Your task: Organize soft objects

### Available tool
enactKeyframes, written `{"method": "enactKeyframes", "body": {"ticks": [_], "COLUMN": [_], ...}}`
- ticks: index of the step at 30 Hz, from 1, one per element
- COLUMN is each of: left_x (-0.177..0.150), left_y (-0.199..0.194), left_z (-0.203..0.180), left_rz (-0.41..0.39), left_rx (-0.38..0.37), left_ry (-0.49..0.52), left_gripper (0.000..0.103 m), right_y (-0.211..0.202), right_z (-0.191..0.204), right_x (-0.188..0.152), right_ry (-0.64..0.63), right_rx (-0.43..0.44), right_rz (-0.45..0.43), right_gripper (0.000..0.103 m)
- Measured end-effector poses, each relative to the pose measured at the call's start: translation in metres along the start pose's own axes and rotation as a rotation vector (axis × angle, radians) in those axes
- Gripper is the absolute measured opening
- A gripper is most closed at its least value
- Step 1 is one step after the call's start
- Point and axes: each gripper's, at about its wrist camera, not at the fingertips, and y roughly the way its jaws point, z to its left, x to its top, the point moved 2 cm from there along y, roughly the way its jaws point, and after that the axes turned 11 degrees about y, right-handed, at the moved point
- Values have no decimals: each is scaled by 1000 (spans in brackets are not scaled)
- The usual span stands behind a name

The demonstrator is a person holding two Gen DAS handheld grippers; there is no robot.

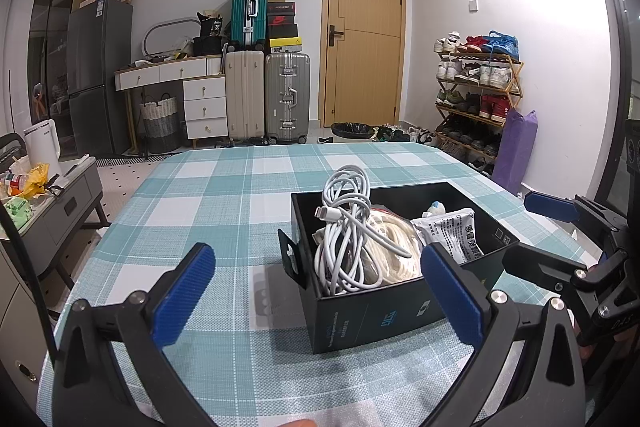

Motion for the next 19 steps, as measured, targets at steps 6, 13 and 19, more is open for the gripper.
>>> {"method": "enactKeyframes", "body": {"ticks": [6,13,19], "left_x": [-1,-1,-1], "left_y": [0,0,-1], "left_z": [0,0,0], "left_rz": [0,-2,-3], "left_rx": [-1,-2,6], "left_ry": [0,2,-1], "left_gripper": [103,103,103], "right_y": [0,0,1], "right_z": [0,0,0], "right_x": [0,0,0], "right_ry": [0,0,0], "right_rx": [0,0,0], "right_rz": [1,1,1], "right_gripper": [102,102,102]}}
